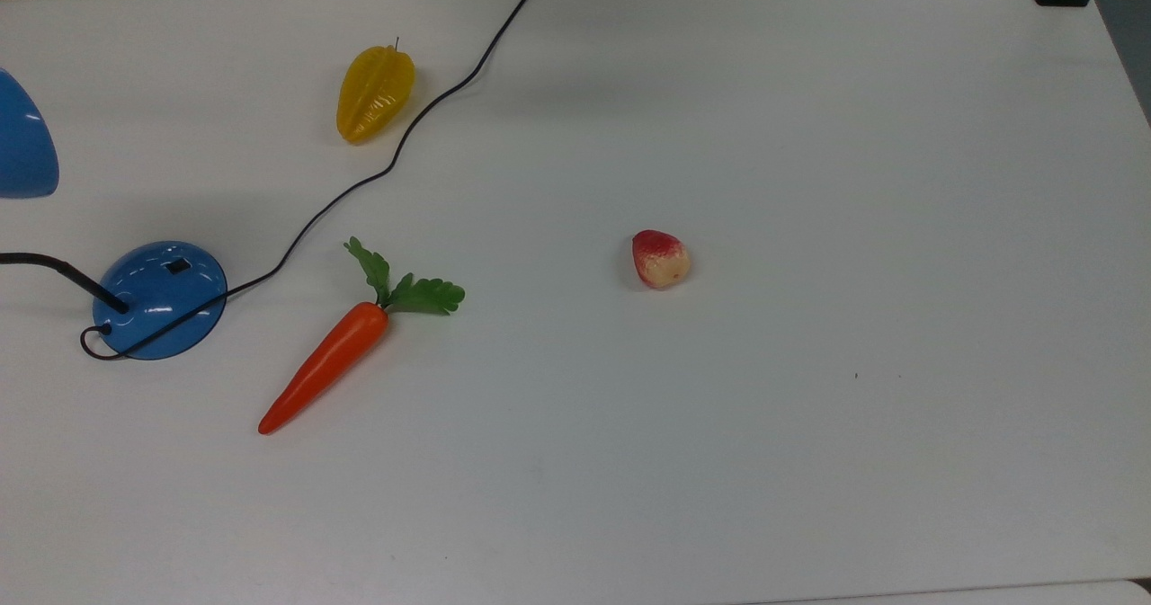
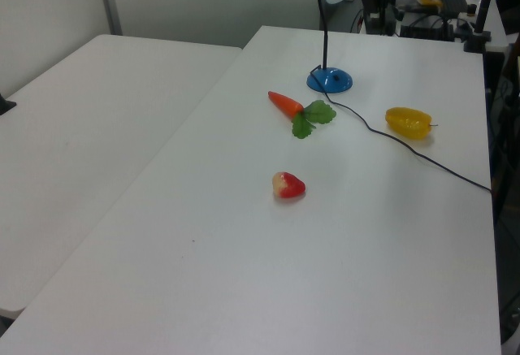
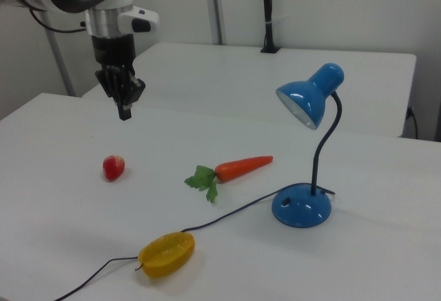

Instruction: Turn on desk lamp

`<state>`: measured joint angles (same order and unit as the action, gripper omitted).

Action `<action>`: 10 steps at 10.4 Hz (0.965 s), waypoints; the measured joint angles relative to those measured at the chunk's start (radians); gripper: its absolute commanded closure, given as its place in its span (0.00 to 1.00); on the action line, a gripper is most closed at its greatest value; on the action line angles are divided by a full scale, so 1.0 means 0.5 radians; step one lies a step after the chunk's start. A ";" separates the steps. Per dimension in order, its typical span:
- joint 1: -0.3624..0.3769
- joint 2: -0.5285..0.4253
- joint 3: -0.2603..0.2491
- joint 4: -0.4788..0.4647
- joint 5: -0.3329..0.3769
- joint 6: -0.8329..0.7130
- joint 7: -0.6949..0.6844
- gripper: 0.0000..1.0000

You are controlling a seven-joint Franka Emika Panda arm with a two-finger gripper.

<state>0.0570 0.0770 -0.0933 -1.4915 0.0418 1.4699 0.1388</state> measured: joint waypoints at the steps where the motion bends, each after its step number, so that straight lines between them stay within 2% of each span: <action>1: -0.005 -0.009 -0.005 -0.021 0.029 0.018 0.015 1.00; 3: -0.014 -0.058 -0.048 -0.153 0.050 0.242 0.029 1.00; 6: -0.064 -0.154 -0.148 -0.524 0.051 0.775 0.111 1.00; 8: -0.096 -0.161 -0.212 -0.701 0.046 1.133 0.152 1.00; 10: -0.177 -0.155 -0.234 -0.841 0.045 1.488 0.234 1.00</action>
<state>-0.0316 -0.0007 -0.2105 -1.9121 0.0645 2.2139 0.2559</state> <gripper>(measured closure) 0.991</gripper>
